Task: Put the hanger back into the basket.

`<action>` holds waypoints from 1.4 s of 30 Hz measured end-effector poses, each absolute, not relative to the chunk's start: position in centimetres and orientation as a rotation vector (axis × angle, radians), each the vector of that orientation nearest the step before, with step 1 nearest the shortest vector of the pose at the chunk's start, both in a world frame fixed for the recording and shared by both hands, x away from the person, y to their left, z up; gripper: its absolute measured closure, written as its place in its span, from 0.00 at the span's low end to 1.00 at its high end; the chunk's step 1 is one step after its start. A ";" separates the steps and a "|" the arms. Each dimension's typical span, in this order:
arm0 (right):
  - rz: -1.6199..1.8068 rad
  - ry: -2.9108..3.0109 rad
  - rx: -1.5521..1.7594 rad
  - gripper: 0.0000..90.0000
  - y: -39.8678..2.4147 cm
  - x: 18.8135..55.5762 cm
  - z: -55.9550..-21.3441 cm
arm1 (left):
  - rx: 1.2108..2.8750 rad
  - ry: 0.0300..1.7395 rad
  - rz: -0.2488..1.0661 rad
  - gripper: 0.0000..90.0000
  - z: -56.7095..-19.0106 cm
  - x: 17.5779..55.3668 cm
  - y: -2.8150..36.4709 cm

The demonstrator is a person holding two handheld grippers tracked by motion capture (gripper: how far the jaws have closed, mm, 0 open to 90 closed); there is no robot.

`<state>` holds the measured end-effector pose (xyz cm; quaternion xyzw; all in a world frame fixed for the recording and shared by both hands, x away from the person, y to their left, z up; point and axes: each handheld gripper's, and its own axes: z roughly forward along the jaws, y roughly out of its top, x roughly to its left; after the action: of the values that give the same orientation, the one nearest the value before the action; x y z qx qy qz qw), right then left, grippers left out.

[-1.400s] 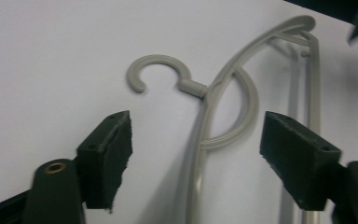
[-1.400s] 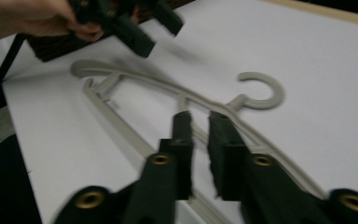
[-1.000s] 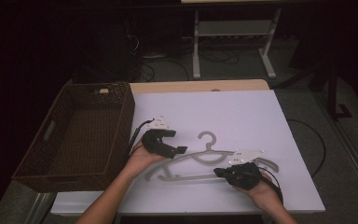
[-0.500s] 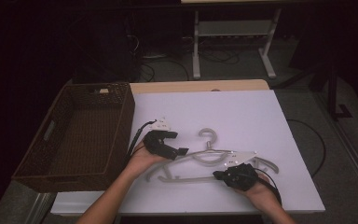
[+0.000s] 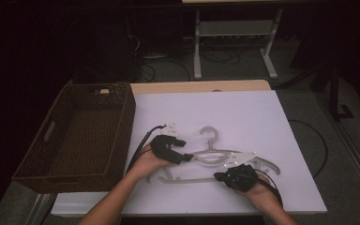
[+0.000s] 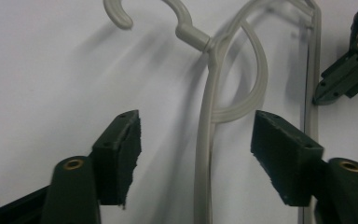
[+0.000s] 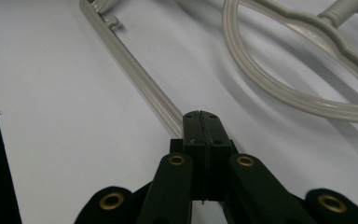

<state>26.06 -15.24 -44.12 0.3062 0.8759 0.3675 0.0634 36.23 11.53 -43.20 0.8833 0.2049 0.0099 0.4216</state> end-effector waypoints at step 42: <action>1.260 2.554 0.904 0.90 -16.4 25.7 -42.5 | 2.292 0.423 0.107 0.92 -42.5 35.7 10.4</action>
<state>25.67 -16.40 -42.54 0.3017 0.8523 0.4203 0.0766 35.66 10.40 -42.46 0.9032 0.1667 0.0421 0.3933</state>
